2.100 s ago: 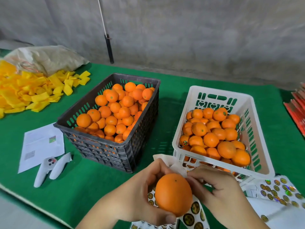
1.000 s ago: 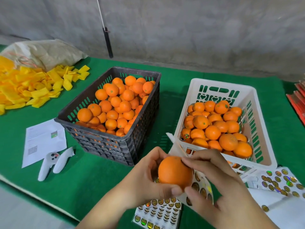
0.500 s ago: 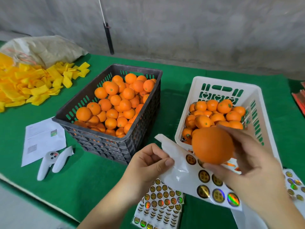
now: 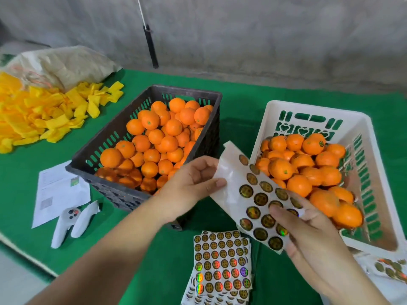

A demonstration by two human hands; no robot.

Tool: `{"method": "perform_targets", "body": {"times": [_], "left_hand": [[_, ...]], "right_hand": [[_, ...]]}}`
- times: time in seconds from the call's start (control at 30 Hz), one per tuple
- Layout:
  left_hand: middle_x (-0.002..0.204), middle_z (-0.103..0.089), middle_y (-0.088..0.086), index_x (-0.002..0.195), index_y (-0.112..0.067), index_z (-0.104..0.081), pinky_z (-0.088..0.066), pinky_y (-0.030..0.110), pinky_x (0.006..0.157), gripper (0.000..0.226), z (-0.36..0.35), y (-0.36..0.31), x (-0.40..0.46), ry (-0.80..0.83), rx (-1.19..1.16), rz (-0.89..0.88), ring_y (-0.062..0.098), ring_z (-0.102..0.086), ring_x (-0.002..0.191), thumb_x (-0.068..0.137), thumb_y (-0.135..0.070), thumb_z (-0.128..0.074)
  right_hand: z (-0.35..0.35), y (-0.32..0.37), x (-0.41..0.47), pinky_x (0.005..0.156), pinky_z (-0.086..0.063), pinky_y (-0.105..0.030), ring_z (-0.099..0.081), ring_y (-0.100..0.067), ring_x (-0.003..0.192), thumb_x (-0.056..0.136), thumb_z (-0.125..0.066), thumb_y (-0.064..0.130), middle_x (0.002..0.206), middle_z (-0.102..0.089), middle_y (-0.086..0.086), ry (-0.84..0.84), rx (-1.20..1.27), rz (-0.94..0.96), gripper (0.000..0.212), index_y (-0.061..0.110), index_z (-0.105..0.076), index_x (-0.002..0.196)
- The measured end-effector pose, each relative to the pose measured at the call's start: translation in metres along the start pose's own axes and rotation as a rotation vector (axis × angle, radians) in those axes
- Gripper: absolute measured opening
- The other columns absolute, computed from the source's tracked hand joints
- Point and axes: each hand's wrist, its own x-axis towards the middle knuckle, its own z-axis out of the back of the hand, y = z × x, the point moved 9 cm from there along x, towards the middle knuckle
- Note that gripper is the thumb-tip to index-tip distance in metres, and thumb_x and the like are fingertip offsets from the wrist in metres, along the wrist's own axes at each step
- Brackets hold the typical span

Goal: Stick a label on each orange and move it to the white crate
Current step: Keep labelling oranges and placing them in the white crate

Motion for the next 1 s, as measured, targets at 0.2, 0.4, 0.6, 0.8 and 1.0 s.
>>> {"method": "perform_targets", "body": {"times": [0.2,0.4,0.6,0.8,1.0], "left_hand": [[0.13,-0.064,0.006,0.124,-0.015,-0.063,-0.049,0.044,0.098,0.027,0.139,0.015,0.09,-0.466,1.12,0.078,0.026,-0.061,0.115,0.098,-0.009,-0.059],[0.162,0.005,0.01,0.16,-0.041,-0.008,-0.047,0.052,0.104,0.099,0.223,0.109,0.131,-0.144,1.724,0.727,0.045,-0.017,0.146,0.089,-0.003,-0.067],[0.134,-0.035,0.015,0.141,-0.024,-0.036,-0.053,0.055,0.086,0.049,0.253,0.099,0.105,-0.303,1.672,0.696,0.049,-0.054,0.113,0.099,-0.024,-0.061],[0.116,-0.064,0.006,0.118,-0.019,-0.061,-0.051,0.032,0.069,0.04,0.188,0.033,0.046,-0.657,0.546,0.425,0.019,-0.065,0.092,0.088,-0.04,-0.078],[0.106,-0.078,0.011,0.106,-0.01,-0.073,-0.062,0.025,0.076,0.099,0.013,-0.045,-0.02,-0.205,-0.412,-0.067,0.012,-0.077,0.09,0.021,-0.05,-0.106]], "right_hand": [[0.004,0.018,0.042,0.09,-0.061,-0.05,-0.071,-0.034,0.12,0.085,-0.067,0.0,0.133,-0.073,-0.012,-0.071,0.047,0.135,0.062,0.018,-0.059,0.144],[-0.002,0.012,0.057,0.085,-0.063,-0.05,-0.07,-0.038,0.121,0.085,-0.068,-0.005,0.137,-0.07,-0.012,-0.028,0.133,0.094,0.07,0.029,-0.057,0.145],[0.011,0.012,0.049,0.081,-0.064,-0.05,-0.073,-0.037,0.115,0.081,-0.069,-0.006,0.131,-0.073,-0.012,-0.094,0.117,0.103,0.068,0.026,-0.06,0.141],[0.01,0.017,0.031,0.083,-0.064,-0.045,-0.072,-0.032,0.119,0.079,-0.073,-0.001,0.135,-0.072,-0.007,-0.097,0.118,0.182,0.064,0.034,-0.069,0.132],[-0.004,0.024,-0.003,0.095,-0.06,-0.053,-0.069,-0.029,0.125,0.079,-0.076,0.002,0.141,-0.069,-0.001,-0.059,-0.044,0.294,0.071,0.042,-0.064,0.136]]}}
